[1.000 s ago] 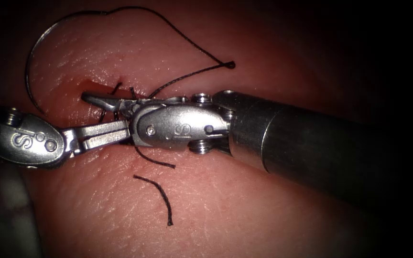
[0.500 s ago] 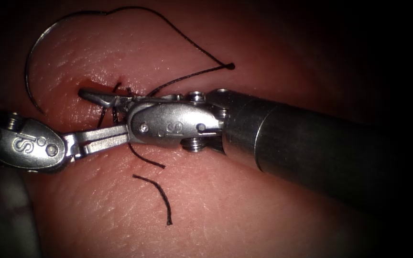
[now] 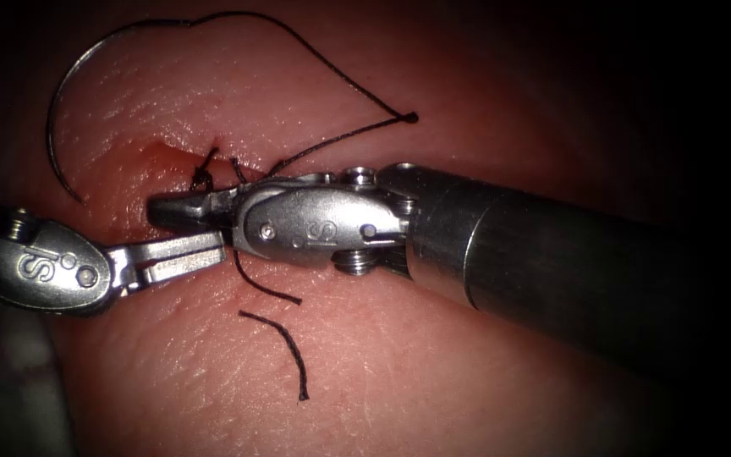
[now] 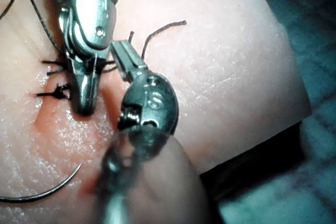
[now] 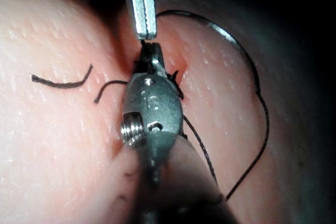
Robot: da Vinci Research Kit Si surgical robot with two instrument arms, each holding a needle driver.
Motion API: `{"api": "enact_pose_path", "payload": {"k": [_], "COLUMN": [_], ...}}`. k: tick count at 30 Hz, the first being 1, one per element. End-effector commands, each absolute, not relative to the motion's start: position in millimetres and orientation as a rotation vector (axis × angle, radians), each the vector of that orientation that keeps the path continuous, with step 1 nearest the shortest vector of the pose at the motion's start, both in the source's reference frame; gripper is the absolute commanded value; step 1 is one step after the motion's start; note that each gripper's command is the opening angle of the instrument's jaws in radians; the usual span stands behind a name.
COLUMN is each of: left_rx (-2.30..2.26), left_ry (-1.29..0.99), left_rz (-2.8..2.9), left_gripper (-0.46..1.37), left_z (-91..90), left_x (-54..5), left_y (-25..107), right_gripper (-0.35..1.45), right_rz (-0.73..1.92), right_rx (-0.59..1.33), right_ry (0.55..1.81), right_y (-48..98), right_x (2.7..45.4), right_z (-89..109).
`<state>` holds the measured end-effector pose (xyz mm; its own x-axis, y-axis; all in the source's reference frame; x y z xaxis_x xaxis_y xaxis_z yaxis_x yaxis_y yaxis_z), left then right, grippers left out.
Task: Wound Closure
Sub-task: Cut the suture with the right gripper, then set down the cut suture end from the left tool
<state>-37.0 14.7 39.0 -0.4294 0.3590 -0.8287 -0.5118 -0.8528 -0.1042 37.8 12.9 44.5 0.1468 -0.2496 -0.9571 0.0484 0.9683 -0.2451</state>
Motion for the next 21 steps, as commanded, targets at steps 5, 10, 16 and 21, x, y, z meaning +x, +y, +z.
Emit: {"api": "enact_pose_path", "payload": {"k": [5,10,16,21], "left_rx": [-1.274,-1.278,-1.286,-1.308], "left_ry": [0.216,0.221,0.222,0.225], "left_rz": [2.293,2.303,2.308,2.316], "left_gripper": [-0.35,-0.35,-0.35,-0.35], "left_z": [38.2,37.5,36.9,37.1], "left_x": [-37.1,-37.2,-37.4,-37.5], "left_y": [14.5,14.1,13.6,12.3], "right_gripper": [1.27,1.31,1.32,1.32], "right_rz": [-0.151,-0.171,-0.174,-0.162], "right_rx": [-0.194,-0.217,-0.228,-0.236], "right_ry": [1.421,1.426,1.431,1.401], "right_y": [14.7,16.8,19.4,20.9], "right_x": [35.7,31.9,26.7,22.7], "right_z": [43.0,40.8,38.5,37.2]}}
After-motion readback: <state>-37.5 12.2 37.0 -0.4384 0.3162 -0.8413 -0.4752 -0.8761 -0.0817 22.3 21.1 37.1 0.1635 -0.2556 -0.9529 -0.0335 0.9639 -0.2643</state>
